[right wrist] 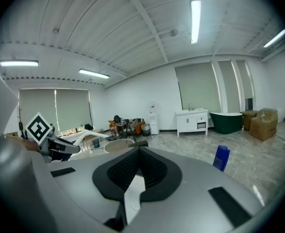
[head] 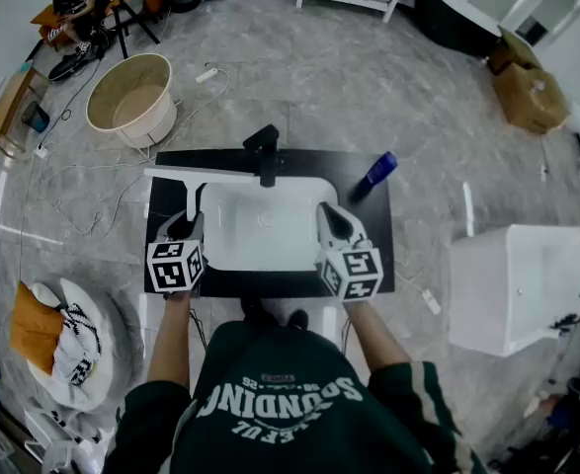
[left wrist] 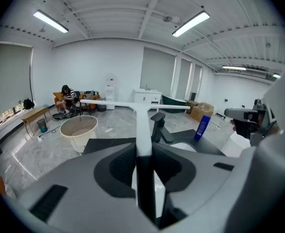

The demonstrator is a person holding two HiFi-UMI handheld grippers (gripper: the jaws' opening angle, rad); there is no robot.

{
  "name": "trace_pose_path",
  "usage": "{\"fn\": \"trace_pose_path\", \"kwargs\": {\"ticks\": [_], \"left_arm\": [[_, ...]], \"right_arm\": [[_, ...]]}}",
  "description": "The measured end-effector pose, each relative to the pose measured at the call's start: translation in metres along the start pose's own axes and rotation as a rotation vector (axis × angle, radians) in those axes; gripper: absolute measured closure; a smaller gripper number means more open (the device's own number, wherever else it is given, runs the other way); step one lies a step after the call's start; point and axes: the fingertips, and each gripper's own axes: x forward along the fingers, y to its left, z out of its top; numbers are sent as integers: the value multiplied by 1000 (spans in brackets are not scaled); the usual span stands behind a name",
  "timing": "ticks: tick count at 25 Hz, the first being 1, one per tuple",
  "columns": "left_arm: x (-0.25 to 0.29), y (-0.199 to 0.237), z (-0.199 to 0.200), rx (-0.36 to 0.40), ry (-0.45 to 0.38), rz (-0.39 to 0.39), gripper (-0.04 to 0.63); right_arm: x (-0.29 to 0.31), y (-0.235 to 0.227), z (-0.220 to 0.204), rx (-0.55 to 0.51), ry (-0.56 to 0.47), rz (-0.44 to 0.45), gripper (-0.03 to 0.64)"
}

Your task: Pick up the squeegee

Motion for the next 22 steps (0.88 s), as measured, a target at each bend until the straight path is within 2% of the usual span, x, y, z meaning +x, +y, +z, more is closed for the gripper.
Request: {"fn": "trace_pose_path", "kwargs": {"ticks": [10, 22], "left_arm": [[-27, -19, 65, 37, -152, -24, 506], [-29, -33, 74, 49, -180, -47, 506]], "right_arm": [[-13, -11, 46, -56, -102, -24, 617], [-20, -10, 46, -76, -105, -19, 617]]}}
